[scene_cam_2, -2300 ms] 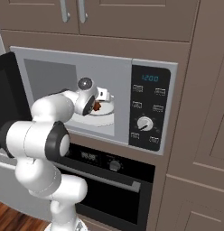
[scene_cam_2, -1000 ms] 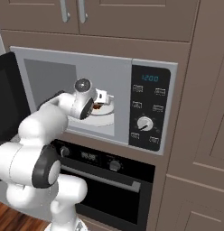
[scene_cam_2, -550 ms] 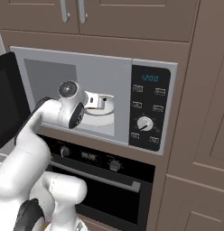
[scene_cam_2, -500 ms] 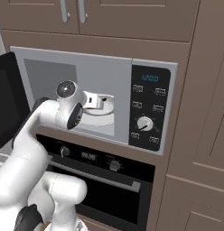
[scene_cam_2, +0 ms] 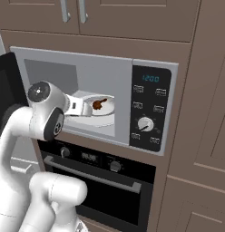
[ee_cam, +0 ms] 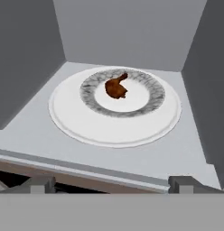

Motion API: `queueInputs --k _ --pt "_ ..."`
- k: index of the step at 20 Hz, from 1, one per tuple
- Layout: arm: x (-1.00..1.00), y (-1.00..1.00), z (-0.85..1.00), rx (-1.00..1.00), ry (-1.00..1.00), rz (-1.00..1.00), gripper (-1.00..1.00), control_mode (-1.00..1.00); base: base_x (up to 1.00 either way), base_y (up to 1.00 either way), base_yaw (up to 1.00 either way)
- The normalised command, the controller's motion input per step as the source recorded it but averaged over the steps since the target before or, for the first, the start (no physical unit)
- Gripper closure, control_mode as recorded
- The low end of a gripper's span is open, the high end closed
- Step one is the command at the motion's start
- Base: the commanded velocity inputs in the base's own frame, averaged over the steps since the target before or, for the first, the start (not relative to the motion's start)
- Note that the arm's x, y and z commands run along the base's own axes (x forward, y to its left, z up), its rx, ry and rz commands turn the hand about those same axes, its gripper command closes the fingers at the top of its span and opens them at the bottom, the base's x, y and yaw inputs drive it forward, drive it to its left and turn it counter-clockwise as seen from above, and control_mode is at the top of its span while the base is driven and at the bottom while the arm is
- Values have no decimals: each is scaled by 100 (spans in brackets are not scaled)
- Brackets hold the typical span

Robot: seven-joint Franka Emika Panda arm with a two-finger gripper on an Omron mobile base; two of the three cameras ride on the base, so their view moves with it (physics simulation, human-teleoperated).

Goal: Pick the chicken drumstick from the counter and place it in the microwave.

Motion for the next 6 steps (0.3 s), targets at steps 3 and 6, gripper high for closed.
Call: queueInputs --k 3,6 --pt "-100 21 0 0 0 -2 -100 -100 0 0 0" --pt "-100 10 0 0 0 0 -100 -100 0 0 0"
